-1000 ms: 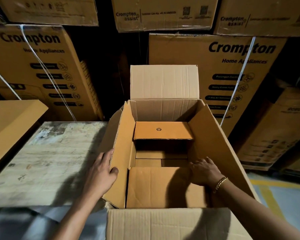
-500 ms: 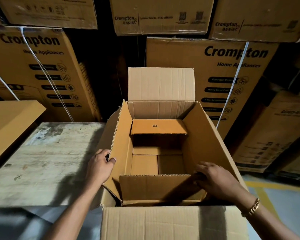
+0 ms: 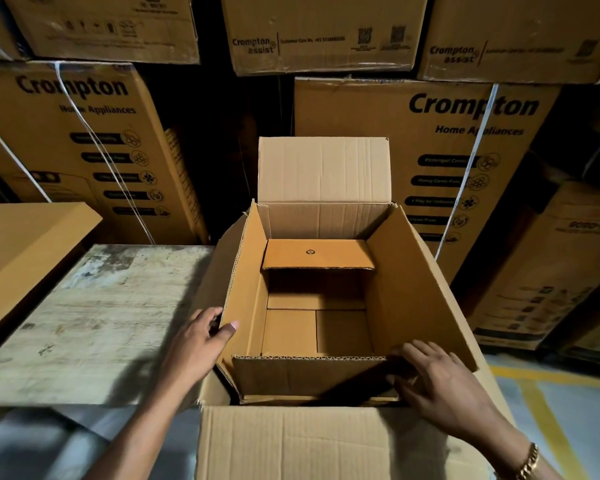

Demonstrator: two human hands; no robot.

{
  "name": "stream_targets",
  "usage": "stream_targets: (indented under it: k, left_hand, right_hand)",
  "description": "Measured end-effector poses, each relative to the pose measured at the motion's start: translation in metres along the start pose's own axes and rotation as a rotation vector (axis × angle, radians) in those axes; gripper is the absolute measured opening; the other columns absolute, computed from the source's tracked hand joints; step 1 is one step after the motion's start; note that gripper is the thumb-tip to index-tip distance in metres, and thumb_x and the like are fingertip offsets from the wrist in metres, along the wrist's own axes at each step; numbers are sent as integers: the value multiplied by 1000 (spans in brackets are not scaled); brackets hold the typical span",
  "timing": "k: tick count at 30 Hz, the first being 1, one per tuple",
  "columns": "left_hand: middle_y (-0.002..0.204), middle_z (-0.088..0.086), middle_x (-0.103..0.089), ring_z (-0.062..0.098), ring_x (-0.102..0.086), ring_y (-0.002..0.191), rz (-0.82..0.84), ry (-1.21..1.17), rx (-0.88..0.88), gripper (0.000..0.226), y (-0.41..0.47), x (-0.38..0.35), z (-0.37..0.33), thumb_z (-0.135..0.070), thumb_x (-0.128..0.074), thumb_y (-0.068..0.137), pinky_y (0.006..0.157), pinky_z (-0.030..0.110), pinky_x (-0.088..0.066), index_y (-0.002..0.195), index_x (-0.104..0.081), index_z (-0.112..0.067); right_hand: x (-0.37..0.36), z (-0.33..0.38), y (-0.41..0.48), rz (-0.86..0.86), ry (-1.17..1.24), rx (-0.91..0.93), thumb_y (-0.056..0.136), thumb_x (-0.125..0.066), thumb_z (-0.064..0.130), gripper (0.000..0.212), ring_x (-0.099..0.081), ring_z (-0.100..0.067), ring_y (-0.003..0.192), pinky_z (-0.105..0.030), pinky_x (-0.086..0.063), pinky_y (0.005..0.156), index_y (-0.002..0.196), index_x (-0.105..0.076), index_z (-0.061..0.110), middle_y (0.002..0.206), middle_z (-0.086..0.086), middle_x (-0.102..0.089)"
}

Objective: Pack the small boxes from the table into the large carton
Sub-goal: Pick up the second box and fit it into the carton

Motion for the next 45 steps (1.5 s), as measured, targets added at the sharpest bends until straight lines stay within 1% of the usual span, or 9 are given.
stream_targets:
  k: [6,11,20,25,31,38,40,43,45]
  left_hand:
    - [139,0,-53,15,-57,111,-1,-34,25,54,-10,1,-4,-55,-54,93,87,33,-44,137,-53,-24]
    - [139,-4,-47,19,-47,126,84,34,39,62,-24,-9,-13,-61,-57,89,101,40,-42,139,-51,-25]
    - [118,-12,-52,12,-52,114,76,-45,33,78,-33,-6,-19,-86,-41,66,97,36,-42,117,-64,-32]
    - [131,-11,-49,15,-52,110,100,-30,67,41,-24,-4,-25,-46,-65,90,88,33,-41,127,-58,-30]
    - [145,1,-52,12,-48,110,76,-122,111,43,-24,0,-12,-33,-64,95,88,30,-35,136,-56,-22]
    - [153,-4,-40,19,-48,130,93,-35,44,78,-26,-3,-21,-81,-40,84,102,40,-39,145,-39,-33]
    - [157,-4,-34,22,-45,134,64,-44,10,77,-21,-2,-25,-80,-41,85,105,44,-39,147,-34,-35]
    - [160,-3,-27,23,-43,136,53,-7,-7,70,-7,0,-32,-70,-45,88,108,49,-40,149,-30,-37]
    - [159,-2,-28,24,-44,134,56,14,-8,68,4,1,-35,-67,-46,89,107,51,-42,149,-31,-38]
  right_hand:
    - [12,11,0,33,-26,24,92,-36,72,59,-32,-14,144,-40,-28,118,143,-37,43,150,16,-42]
    - [18,12,-8,-32,26,61,74,-6,86,79,-50,4,113,-28,-39,97,122,-53,45,111,30,-48]
    - [1,-2,-4,-38,87,16,66,12,91,99,-47,0,122,-34,-41,105,128,-49,44,127,25,-50]
    - [2,-4,2,-49,80,26,68,12,89,94,-47,1,121,-32,-40,105,124,-51,46,120,29,-49]
    - [6,-2,12,-78,97,9,59,20,92,109,-48,0,122,-33,-39,109,127,-51,44,127,24,-52]
    - [14,-7,15,-25,76,3,68,1,96,94,-47,1,118,-36,-39,107,126,-52,45,128,25,-55]
    - [26,-5,17,-26,153,0,74,-8,96,85,-48,2,116,-36,-41,105,124,-54,46,127,25,-54]
    - [52,0,31,11,343,-16,76,-22,93,68,-48,10,103,-18,-40,90,120,-50,50,121,25,-47]
    - [62,1,58,41,447,-34,77,-29,92,84,-52,4,115,-22,-41,97,138,-49,38,131,20,-50]
Point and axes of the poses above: each hand's wrist, its own y-axis towards the middle knuckle, its own x-axis out of the back of the hand, z = x × y, the point moved 4 cm from there along y, towards the middle knuckle
